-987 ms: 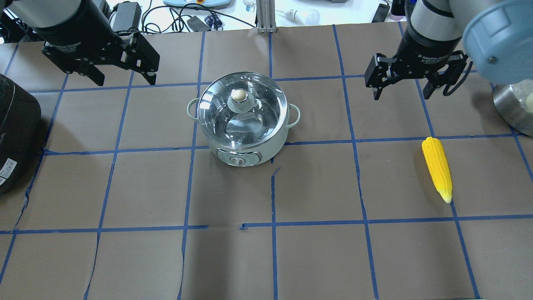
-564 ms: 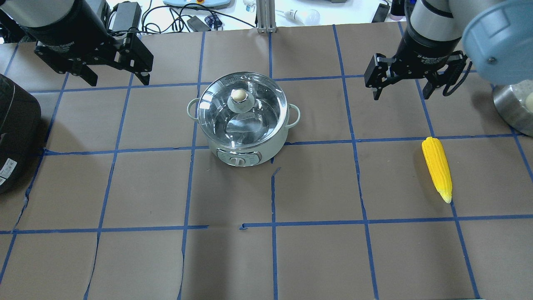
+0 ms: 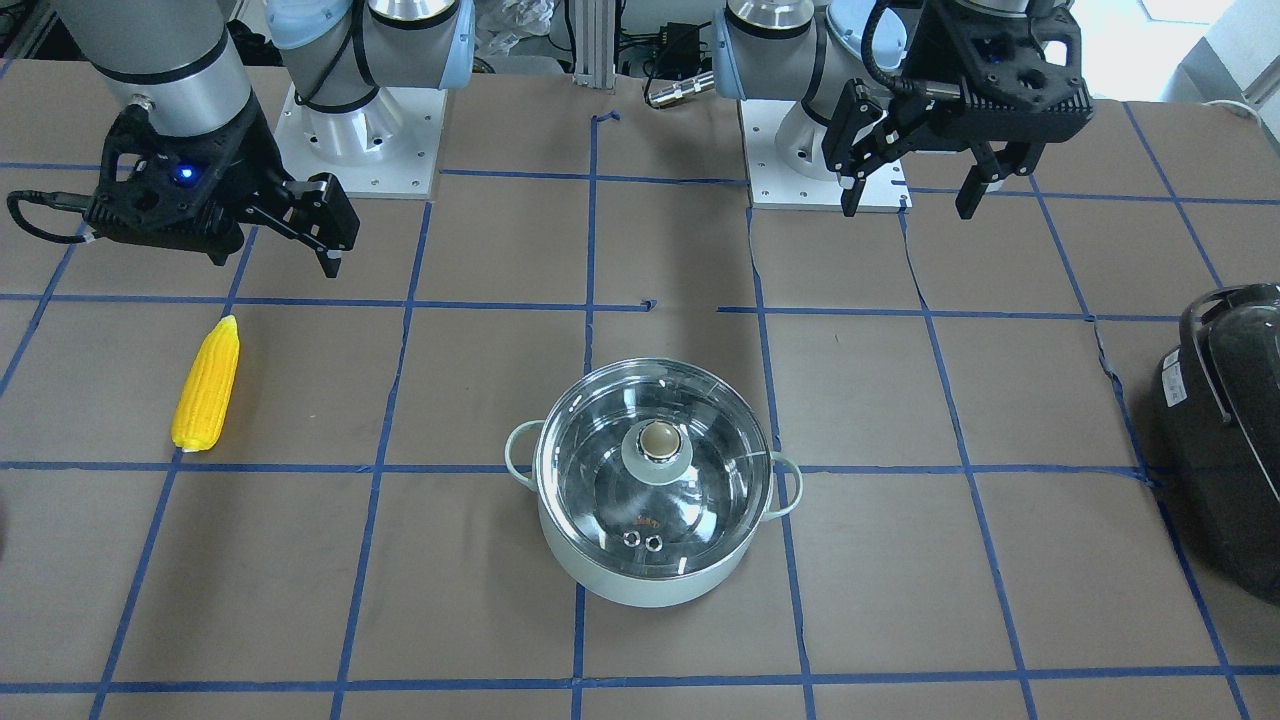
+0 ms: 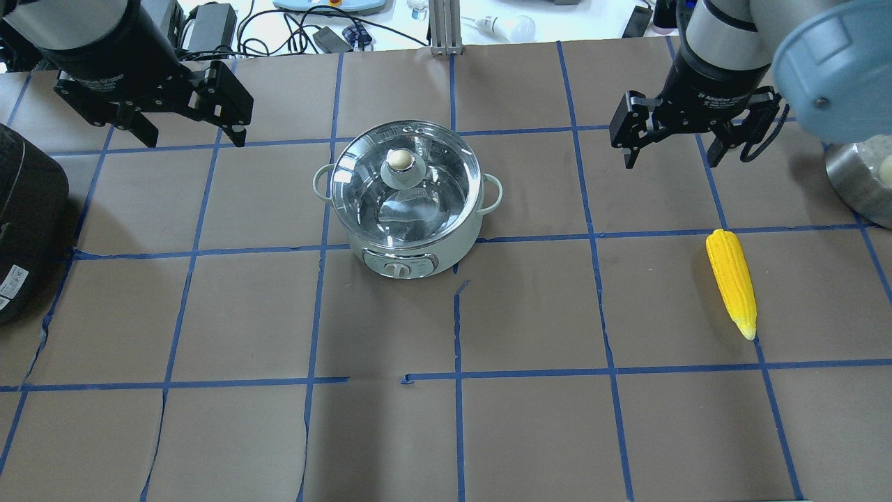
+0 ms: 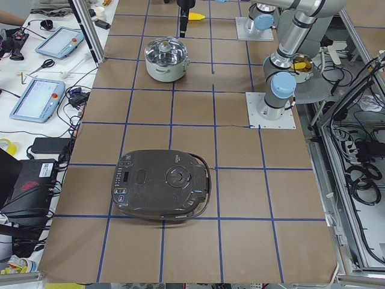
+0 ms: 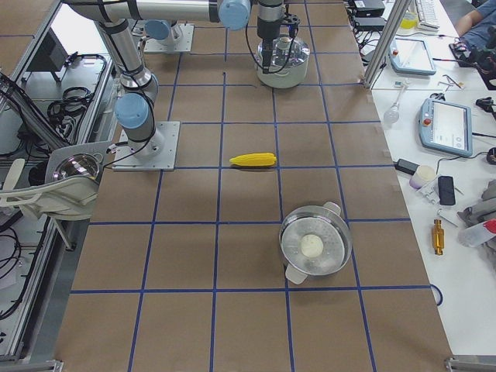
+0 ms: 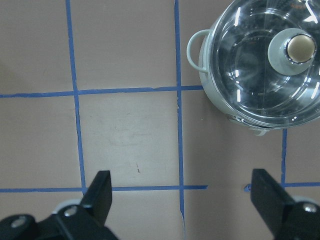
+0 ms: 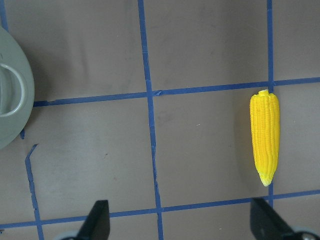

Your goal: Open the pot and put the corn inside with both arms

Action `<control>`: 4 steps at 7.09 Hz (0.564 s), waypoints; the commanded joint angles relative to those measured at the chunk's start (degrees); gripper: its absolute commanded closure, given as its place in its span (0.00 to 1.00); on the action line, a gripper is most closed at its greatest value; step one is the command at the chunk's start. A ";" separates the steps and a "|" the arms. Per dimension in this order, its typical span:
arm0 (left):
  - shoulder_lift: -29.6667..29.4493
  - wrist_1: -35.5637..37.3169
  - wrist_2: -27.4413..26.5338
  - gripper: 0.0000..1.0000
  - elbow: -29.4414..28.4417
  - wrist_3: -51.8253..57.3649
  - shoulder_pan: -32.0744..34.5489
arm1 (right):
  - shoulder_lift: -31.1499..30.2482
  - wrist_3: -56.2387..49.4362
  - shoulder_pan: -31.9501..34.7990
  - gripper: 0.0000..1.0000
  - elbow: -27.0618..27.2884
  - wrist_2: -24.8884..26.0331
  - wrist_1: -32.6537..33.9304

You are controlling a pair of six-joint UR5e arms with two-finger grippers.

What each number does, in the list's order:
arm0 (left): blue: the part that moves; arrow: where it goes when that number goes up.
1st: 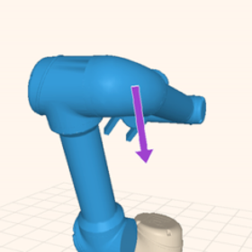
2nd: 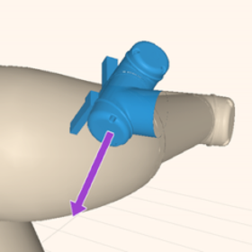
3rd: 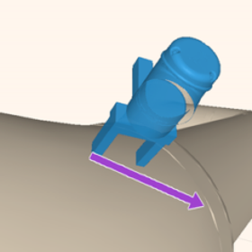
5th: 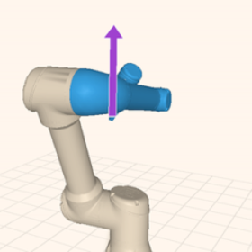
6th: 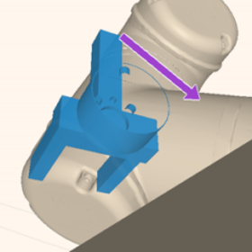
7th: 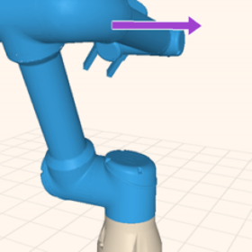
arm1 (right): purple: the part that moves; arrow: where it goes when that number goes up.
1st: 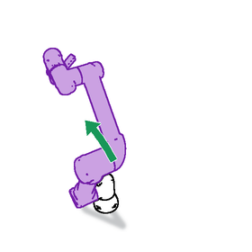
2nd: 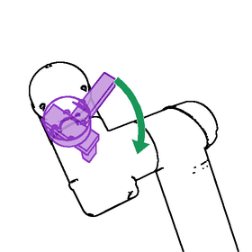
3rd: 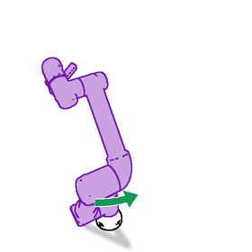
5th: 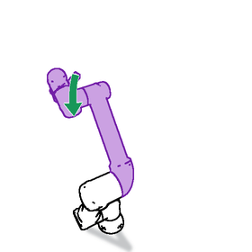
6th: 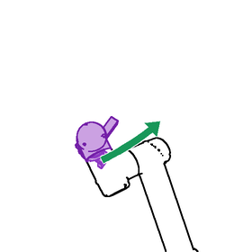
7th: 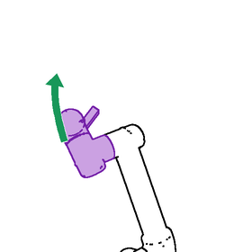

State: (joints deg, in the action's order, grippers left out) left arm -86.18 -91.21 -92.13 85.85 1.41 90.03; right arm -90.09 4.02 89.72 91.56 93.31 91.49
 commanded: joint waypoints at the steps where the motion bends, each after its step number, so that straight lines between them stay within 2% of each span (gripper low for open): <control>1: -0.65 0.50 0.03 0.00 0.02 -0.09 -0.03 | 0.00 0.02 0.01 0.00 0.02 -0.06 0.00; 4: -1.01 0.68 0.02 0.00 0.19 -0.44 -0.12 | 0.00 -0.15 -0.34 0.00 0.02 -0.06 0.17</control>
State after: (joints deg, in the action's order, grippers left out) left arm -87.00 -90.62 -92.13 85.93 1.17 89.93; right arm -90.09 3.94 89.53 91.58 93.27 91.58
